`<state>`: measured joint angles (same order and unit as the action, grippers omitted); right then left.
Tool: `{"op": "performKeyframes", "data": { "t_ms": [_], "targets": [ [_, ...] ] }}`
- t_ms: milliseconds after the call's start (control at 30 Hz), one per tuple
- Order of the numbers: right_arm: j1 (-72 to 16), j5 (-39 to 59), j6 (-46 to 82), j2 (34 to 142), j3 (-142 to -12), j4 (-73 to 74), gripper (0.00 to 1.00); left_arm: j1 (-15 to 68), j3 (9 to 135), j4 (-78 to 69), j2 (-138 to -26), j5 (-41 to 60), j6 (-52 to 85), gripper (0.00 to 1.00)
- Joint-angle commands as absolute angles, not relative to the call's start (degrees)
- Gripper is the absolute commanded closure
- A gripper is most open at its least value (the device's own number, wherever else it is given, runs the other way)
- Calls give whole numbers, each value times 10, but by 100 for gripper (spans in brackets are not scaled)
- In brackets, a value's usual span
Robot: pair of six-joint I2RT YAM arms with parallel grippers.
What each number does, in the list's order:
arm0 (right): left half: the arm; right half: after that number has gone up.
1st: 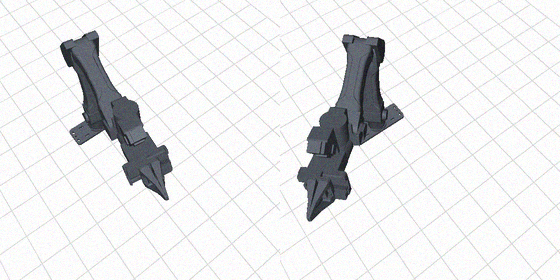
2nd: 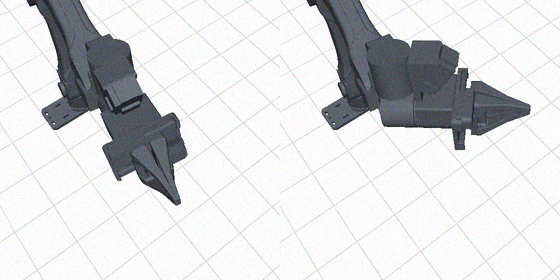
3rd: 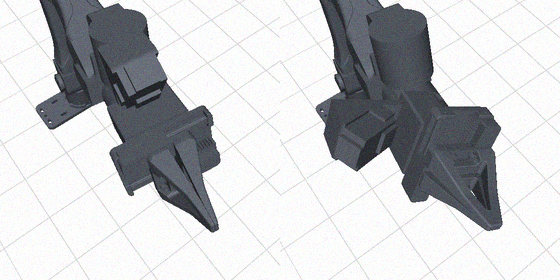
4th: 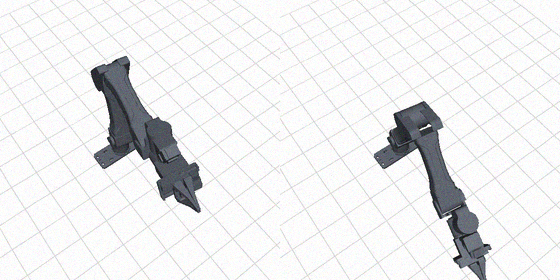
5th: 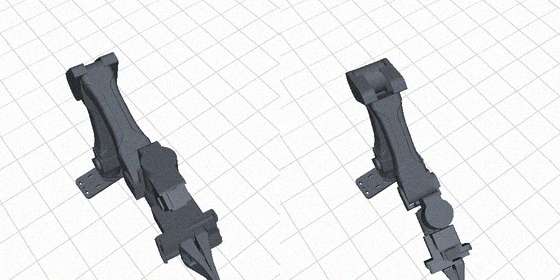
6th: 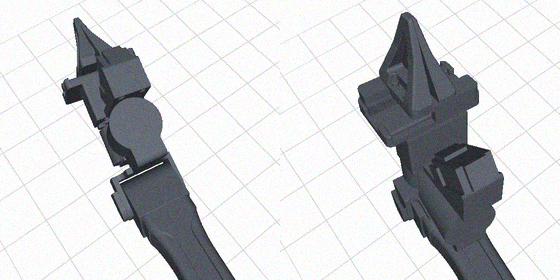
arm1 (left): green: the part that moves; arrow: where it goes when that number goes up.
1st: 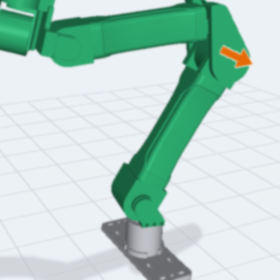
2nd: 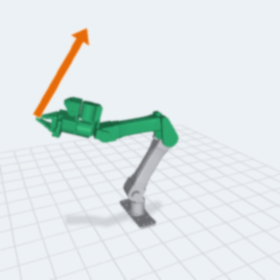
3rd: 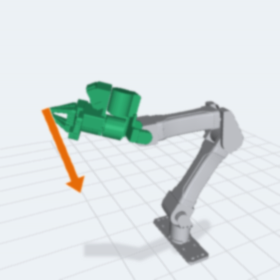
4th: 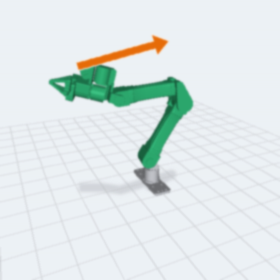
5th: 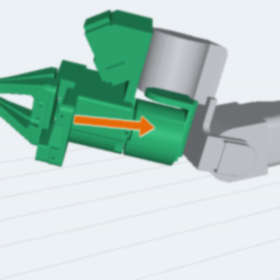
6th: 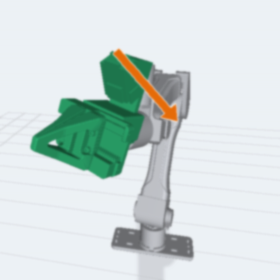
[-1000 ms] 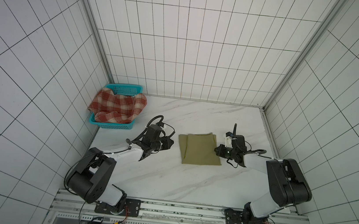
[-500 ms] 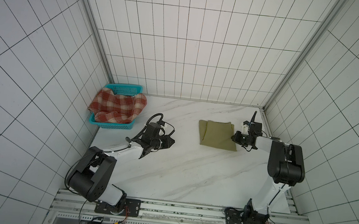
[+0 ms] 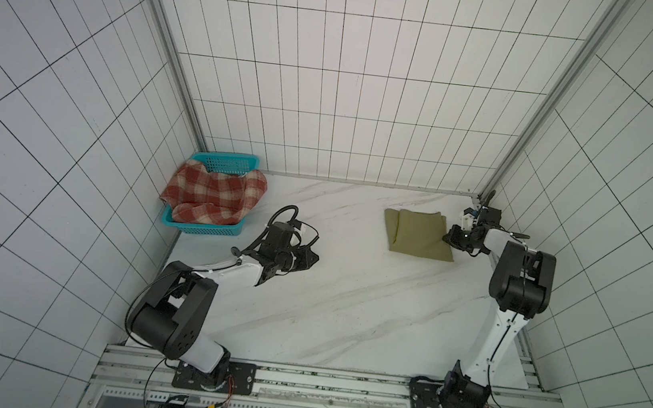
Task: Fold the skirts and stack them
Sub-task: 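Drag the folded skirt with the right gripper toward the far table edge, then grasp the plaid cloth in the teal basket with the left gripper while the right releases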
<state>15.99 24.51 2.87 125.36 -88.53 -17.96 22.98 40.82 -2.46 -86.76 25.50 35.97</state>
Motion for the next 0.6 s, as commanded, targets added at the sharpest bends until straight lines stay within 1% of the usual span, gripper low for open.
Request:
{"op": "performKeyframes", "data": {
  "t_ms": [0, 67, 167, 233, 300, 333, 367, 400, 433, 500, 567],
  "targets": [
    [167, 238, 6, 1281, -976, -223, 78, 226, 421, -23, -868, 254, 358, 87],
    [169, 233, 11, 1288, -998, -204, 69, 226, 419, -22, -865, 251, 361, 87],
    [169, 215, 36, 1271, -1005, -192, 66, 219, 421, -21, -860, 251, 366, 88],
    [168, 222, 62, 1224, -954, -142, 63, 204, 424, -17, -850, 252, 372, 88],
    [165, 232, 93, 1152, -865, -76, 60, 172, 434, -8, -833, 253, 379, 87],
    [161, 231, 108, 1113, -829, -55, 58, 155, 445, 4, -825, 250, 379, 84],
    [154, 223, 127, 1076, -794, -33, 56, 133, 462, 22, -817, 243, 375, 76],
    [146, 226, 135, 1043, -758, -13, 55, 114, 483, 41, -808, 232, 365, 72],
    [135, 228, 142, 1019, -730, -2, 54, 98, 502, 53, -803, 216, 357, 69],
    [106, 228, 148, 974, -689, 6, 52, 64, 550, 78, -801, 173, 340, 58],
    [77, 228, 151, 952, -668, 2, 52, 22, 601, 117, -810, 155, 330, 53]
  ]
}}
